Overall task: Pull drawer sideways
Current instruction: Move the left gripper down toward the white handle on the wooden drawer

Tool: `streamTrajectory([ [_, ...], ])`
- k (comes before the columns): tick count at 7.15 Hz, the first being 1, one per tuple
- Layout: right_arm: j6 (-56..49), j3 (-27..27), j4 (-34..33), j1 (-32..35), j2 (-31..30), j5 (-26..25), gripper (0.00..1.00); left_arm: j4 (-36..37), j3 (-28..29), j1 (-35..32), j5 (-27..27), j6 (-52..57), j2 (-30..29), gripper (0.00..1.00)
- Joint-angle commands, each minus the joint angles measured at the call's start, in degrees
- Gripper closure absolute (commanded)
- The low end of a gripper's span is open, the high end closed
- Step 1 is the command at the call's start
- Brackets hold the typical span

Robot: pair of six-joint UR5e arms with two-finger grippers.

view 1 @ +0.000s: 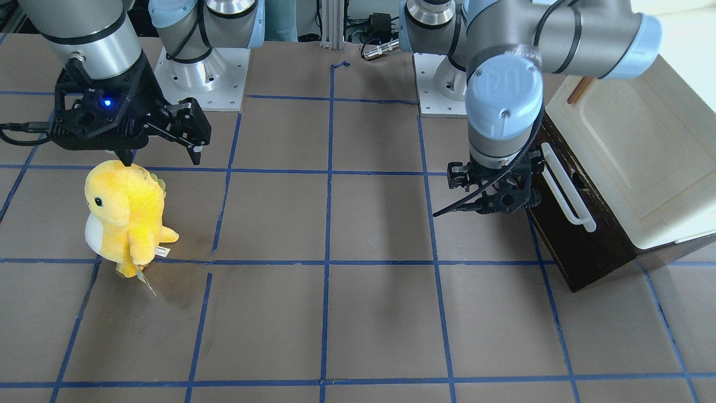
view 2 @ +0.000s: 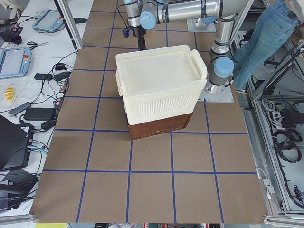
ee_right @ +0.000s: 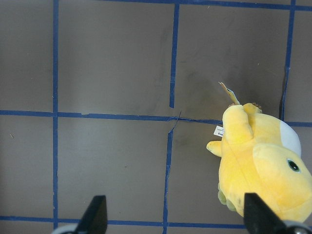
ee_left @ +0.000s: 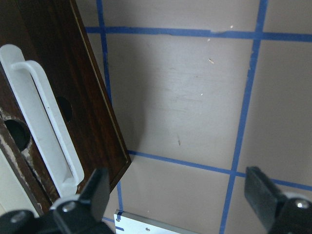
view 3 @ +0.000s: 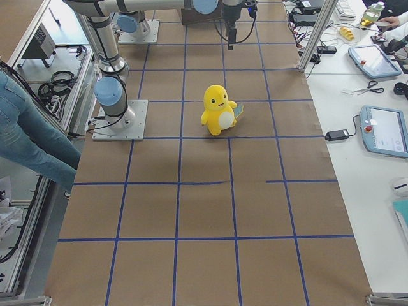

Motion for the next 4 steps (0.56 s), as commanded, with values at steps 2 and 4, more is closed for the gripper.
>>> streamTrajectory([
  [2, 0.0, 0.0, 0.0, 0.0, 0.0, 0.0, 0.0, 0.26, -7.13, -2.18, 26.68, -5.12, -6.49, 0.0],
  [4, 0.0, 0.0, 0.0, 0.0, 0.0, 0.0, 0.0, -0.1, -11.0, -2.09, 34.74, -7.08, -8.43, 0.0],
])
